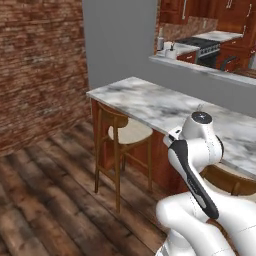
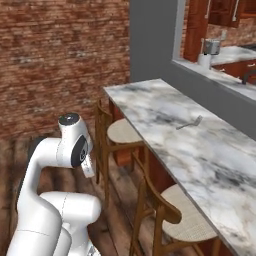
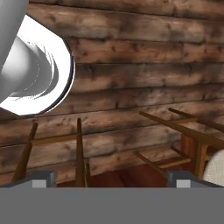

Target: Organize the utensils by type. Pick up the wooden spoons from the counter and place them in the open cabinet. Then pick up the metallic utensils from the counter and place them in the open drawer.

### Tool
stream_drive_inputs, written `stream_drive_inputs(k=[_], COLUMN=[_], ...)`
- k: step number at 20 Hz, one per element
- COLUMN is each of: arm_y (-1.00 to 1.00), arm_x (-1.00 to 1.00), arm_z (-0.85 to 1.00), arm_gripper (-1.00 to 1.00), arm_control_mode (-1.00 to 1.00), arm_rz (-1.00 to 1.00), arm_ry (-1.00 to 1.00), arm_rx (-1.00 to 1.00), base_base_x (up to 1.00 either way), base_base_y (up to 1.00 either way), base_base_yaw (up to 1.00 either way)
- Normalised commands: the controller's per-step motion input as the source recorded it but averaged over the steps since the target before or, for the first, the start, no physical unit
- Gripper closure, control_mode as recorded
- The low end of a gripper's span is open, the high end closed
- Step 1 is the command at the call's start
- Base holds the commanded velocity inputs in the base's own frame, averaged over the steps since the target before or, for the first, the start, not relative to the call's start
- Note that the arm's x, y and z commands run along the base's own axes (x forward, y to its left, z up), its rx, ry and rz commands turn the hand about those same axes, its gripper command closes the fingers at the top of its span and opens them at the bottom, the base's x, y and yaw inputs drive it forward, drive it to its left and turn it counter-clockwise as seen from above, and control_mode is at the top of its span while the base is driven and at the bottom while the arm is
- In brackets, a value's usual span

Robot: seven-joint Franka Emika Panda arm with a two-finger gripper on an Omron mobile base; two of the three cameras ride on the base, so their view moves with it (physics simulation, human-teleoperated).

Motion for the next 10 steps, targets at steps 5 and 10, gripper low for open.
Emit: stream_drive_inputs(k=[5,10], arm_y=[0.0,0.0], arm_x=[0.0,0.0], arm_z=[0.0,0.0], arm_gripper=[-1.0,-1.0], arm_control_mode=[1.0,1.0], arm_rz=[0.0,0.0], arm_ry=[0.0,0.0], arm_rx=[0.0,0.0], base_base_x=[0.26,0.25], base_base_y=[0.43,0.48], base_base_yaw=[-0.31,-0.32])
